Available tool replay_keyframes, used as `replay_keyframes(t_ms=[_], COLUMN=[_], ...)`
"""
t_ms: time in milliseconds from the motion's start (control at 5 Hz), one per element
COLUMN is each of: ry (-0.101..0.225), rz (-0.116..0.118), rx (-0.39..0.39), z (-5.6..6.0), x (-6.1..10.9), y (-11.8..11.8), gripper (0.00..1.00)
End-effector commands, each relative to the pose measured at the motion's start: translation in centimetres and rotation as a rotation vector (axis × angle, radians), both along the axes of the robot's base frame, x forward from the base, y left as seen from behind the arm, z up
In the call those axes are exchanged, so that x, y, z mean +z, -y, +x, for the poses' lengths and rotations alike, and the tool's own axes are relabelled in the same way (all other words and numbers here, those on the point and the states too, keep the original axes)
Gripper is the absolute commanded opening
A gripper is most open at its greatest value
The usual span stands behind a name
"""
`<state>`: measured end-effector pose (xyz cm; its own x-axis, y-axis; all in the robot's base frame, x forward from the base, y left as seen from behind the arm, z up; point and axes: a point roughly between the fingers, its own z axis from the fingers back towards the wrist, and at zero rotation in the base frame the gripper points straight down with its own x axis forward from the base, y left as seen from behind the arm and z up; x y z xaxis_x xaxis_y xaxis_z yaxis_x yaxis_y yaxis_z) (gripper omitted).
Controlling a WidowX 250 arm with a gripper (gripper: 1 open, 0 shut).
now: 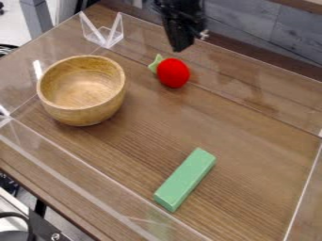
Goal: Move the red fruit to the right
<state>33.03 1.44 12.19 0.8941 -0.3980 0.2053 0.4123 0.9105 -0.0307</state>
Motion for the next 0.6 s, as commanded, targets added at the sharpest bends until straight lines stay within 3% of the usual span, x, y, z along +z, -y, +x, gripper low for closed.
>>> replay_keyframes(t_ms=[0, 400], ry=[0.070, 0.042], rz=[0.014, 0.017], rx=[0.007, -0.054], z=[0.9, 0.8], x=[0.9, -1.0], y=[-1.0, -2.7], gripper=[1.00, 1.00])
